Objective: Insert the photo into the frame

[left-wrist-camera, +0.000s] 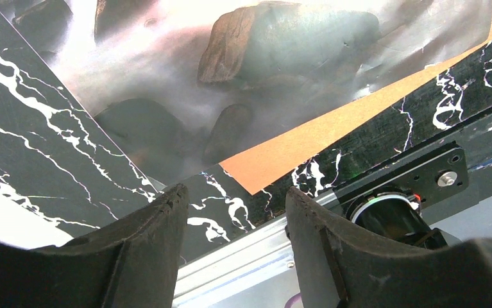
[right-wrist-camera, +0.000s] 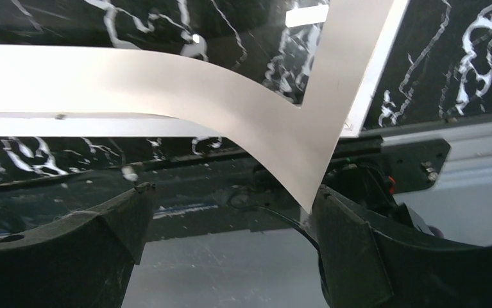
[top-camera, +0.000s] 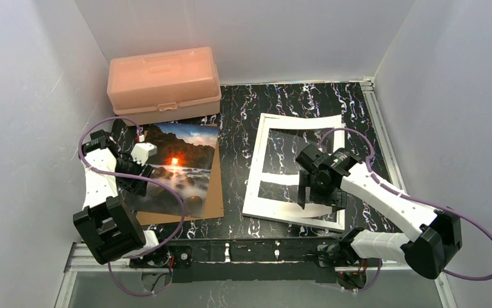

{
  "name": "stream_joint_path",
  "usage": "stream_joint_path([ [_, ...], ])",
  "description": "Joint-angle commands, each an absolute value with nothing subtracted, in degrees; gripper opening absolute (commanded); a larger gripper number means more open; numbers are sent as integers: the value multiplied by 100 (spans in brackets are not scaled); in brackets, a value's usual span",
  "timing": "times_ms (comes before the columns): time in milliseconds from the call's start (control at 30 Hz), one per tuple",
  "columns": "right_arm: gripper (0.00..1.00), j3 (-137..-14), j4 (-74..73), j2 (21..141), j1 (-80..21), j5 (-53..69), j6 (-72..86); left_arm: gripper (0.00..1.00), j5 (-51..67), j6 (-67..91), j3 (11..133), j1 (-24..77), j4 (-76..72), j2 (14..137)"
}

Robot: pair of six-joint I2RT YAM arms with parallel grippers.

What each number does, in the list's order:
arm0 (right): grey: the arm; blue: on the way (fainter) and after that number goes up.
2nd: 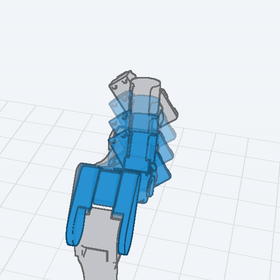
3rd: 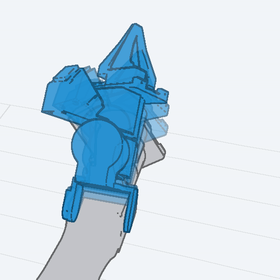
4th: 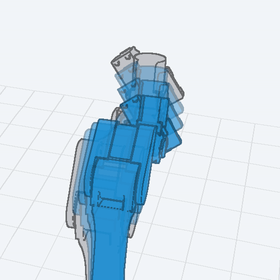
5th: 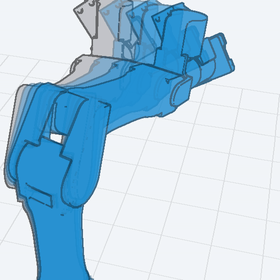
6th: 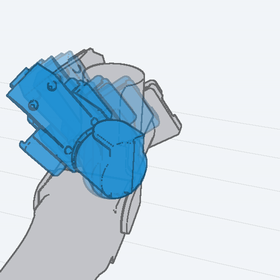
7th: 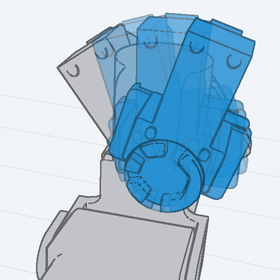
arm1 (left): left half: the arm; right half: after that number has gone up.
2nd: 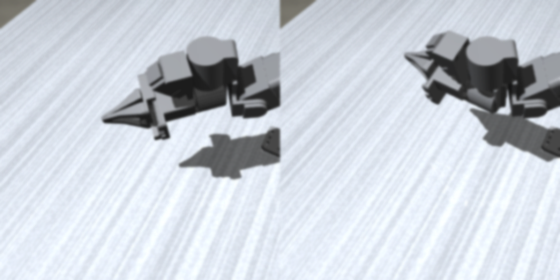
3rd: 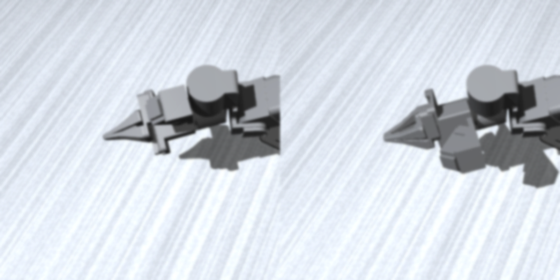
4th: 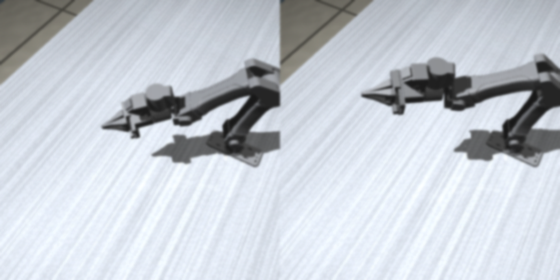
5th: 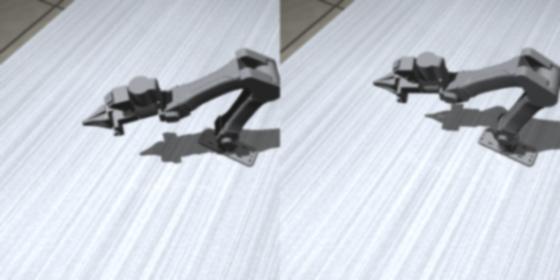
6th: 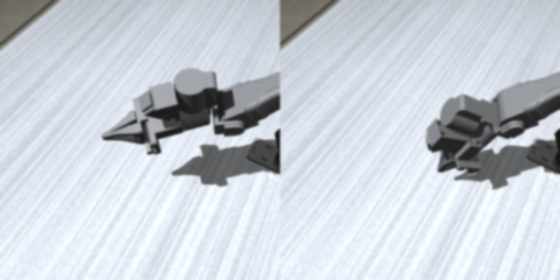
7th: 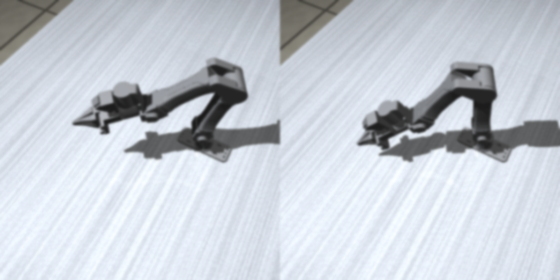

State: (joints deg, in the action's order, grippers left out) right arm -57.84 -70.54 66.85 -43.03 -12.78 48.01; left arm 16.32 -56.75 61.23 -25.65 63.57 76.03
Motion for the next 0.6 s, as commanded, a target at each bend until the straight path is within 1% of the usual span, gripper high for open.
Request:
stream_joint_path([
  [0, 99, -6089, -7425, 6952, -4263, -1332, 4708, 56, 1881, -5678, 6085, -2540, 6641, 7399],
  [100, 99, -6647, -7552, 7136, -4264, -1525, 4687, 56, 1892, -5690, 6023, -2540, 6641, 7354],
  [233, 99, -6506, -7648, 7268, -4267, -1211, 4710, 58, 1885, -5674, 6123, -2540, 6715, 7333],
  [333, 99, -6135, -7715, 7234, -4254, -1040, 4818, 62, 1913, -5691, 6163, -2540, 6759, 7231],
  [433, 99, -6473, -8070, 7479, -4107, -1322, 4860, 64, 1983, -5674, 6156, -2538, 6771, 7194],
  [533, 99, -6271, -7784, 7464, -4072, -961, 5009, 65, 2004, -5676, 6168, -2540, 6840, 7217],
  [567, 99, -6425, -7802, 7537, -3998, -972, 4935, 65, 1996, -5690, 6154, -2540, 6846, 7197],
])
